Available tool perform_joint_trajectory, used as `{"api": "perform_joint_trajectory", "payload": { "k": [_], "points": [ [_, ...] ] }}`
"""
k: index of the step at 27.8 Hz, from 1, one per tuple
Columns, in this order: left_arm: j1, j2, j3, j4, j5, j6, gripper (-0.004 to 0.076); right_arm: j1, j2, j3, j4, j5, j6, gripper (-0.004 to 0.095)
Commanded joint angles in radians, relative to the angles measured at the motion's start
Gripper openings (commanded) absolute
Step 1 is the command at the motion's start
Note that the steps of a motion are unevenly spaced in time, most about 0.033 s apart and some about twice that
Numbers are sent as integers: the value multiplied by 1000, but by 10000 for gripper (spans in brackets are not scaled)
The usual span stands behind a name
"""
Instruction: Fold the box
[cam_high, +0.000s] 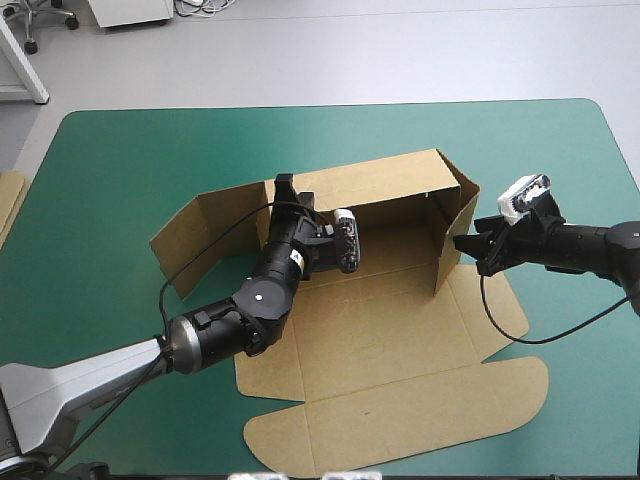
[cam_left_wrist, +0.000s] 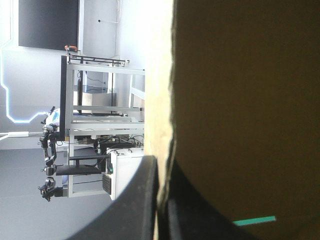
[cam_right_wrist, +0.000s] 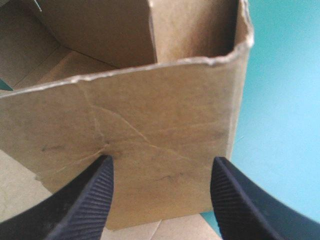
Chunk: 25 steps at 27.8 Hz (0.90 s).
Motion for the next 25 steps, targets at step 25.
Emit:
{"api": "perform_joint_trajectory", "payload": {
  "k": [25],
  "points": [
    [-5,-39,-20,66,-29,-69,-10,123,-5,-24,143,-202,-184,566]
  ]
}}
